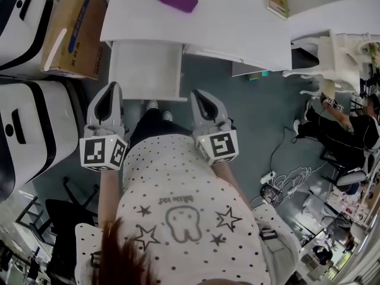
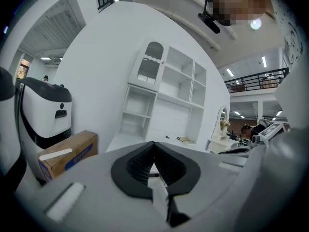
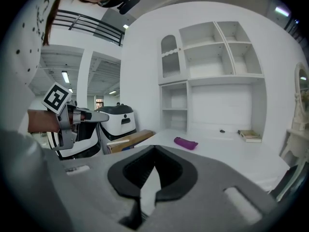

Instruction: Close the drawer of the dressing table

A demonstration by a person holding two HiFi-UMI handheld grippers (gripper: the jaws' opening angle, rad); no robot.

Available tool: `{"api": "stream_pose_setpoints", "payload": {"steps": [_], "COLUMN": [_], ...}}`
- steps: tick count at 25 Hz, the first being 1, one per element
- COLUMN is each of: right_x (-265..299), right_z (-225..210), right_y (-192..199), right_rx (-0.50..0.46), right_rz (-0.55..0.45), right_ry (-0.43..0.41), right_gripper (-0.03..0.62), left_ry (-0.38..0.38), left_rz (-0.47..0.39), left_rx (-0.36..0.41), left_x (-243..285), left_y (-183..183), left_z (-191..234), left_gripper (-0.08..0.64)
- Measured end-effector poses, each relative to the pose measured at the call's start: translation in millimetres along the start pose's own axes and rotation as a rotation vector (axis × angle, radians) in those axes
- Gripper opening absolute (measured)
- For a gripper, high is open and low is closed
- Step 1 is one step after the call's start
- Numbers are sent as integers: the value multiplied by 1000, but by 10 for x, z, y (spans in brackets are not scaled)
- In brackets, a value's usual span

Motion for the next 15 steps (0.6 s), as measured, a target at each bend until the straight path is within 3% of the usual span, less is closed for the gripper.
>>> {"api": "stream_pose_setpoints", "payload": {"steps": [15], "right_x": [403], "right_z": [82], "right_y": [-79], "right_rx": [27], "right_rz": [6], "right_ry": [93], "right_gripper": [-5], "left_ry": [130], "left_rz": [75], "left_rx": [14], "left_x": [336], "left_y": [60], "left_z": [222], "left_gripper": [-6]}}
Point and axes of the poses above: the fingertips, and each gripper's own axes: x forward along the fingers, z to its left, y out of its underside, the point moved 5 cm from there along -x, backward along the fingers, and after that the axes turned 4 degrees about y, right-handed, at the moved point
